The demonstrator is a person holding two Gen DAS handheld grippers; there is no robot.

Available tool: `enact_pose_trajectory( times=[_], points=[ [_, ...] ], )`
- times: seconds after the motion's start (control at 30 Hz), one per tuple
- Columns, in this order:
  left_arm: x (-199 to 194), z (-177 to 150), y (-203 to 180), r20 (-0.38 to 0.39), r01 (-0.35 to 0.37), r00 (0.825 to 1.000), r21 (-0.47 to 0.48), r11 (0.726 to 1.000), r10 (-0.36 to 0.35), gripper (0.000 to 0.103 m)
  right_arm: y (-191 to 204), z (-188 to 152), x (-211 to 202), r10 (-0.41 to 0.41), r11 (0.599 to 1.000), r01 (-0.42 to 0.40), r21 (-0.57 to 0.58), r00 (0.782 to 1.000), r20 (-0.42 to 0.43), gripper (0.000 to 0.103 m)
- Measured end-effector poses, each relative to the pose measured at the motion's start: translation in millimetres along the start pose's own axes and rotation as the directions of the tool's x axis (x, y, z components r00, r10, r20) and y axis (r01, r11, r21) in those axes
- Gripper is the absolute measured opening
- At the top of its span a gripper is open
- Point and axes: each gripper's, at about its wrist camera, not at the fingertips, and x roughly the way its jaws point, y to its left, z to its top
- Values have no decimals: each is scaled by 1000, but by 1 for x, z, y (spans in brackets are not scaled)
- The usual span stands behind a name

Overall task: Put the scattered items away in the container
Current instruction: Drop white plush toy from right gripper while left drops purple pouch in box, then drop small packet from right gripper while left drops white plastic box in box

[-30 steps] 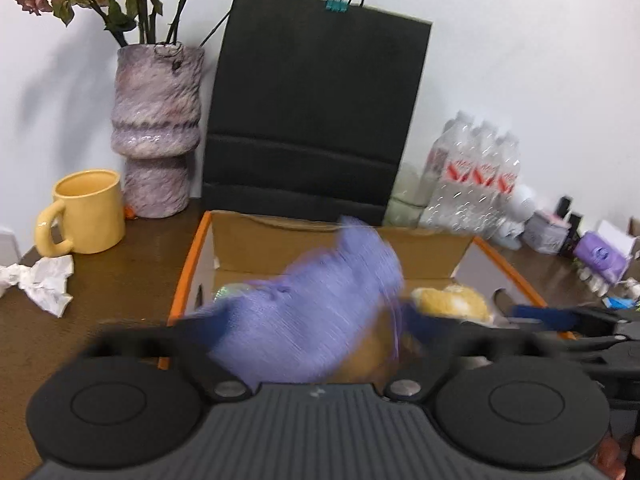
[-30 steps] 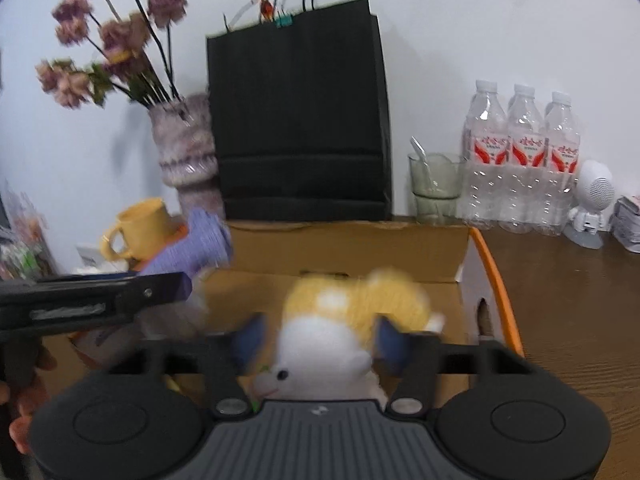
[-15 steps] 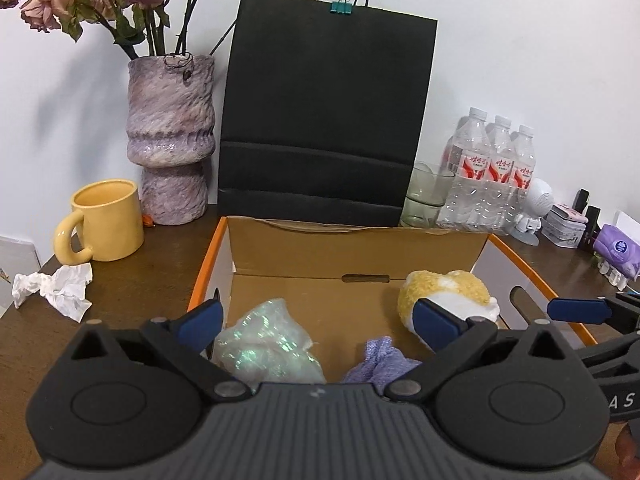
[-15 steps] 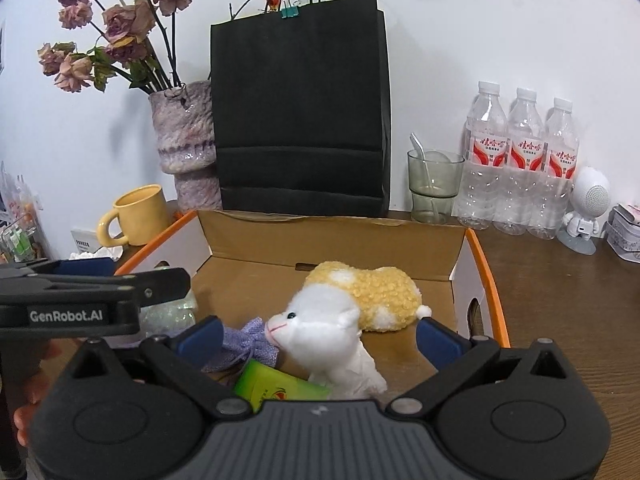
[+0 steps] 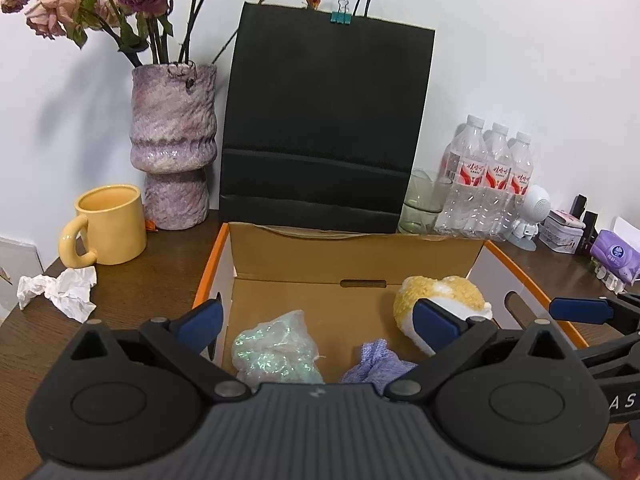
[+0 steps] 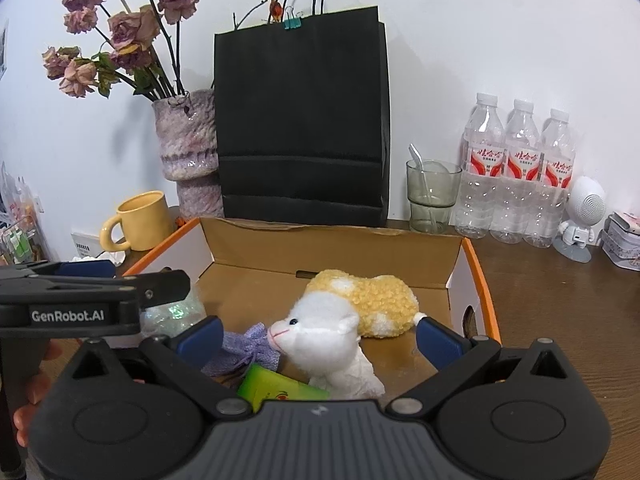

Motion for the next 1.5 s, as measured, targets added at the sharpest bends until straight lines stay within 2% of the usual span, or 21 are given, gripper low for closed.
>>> enact_pose_trajectory(
  times=[0.23, 0.47, 0.63, 0.8, 0.97, 1.07, 1.13, 1.2, 1.23, 1.3, 1.33, 1.5],
  points=[
    [-35, -7, 1, 25, 10, 1000, -20, 1000, -9, 103, -3, -9, -35, -11, 1000, 11, 9, 999, 33, 103],
    [-78, -34, 5, 19, 2, 1000, -11, 1000, -2, 103, -15, -37, -81, -47, 999, 46, 25, 998, 37, 103],
    [-92, -59, 7, -27, -10, 1000, -1, 1000, 10, 103, -27, -67, -101, -58, 997, 57, 53, 998, 10, 103],
    [-87, -80, 3, -88, -12, 996, -15, 1000, 10, 103, -24, -96, -96, -79, 996, 80, 30, 996, -32, 102],
    [-74, -91, -11, -117, 3, 993, -4, 1000, -3, 103, -14, -108, -77, -72, 997, 72, -10, 995, -70, 86],
    [-61, -93, -18, -132, -10, 991, 11, 1000, 12, 103, -10, -108, -68, -56, 998, 55, -19, 995, -79, 76],
    [-52, -95, -21, -151, -20, 988, 20, 1000, 23, 103, -8, -108, -62, -53, 998, 51, -28, 995, -87, 73],
    [-46, -98, -21, -167, -25, 985, 28, 999, 29, 94, -8, -109, -54, -61, 998, 58, -29, 992, -113, 61],
    [-43, -100, -21, -177, -25, 984, 32, 999, 30, 89, -8, -111, -50, -56, 998, 53, -29, 989, -134, 44],
    [-39, -103, -18, -199, -14, 980, 26, 1000, 19, 68, -7, -114, -48, -40, 999, 35, -38, 990, -138, 27],
    [-39, -105, -16, -199, -15, 980, 22, 1000, 19, 68, -5, -114, -50, -34, 999, 28, -42, 990, -137, 16],
    [-44, -107, -13, -170, -8, 985, 13, 1000, 10, 66, -6, -115, -58, -13, 1000, 11, -16, 995, -100, 11]
  ],
)
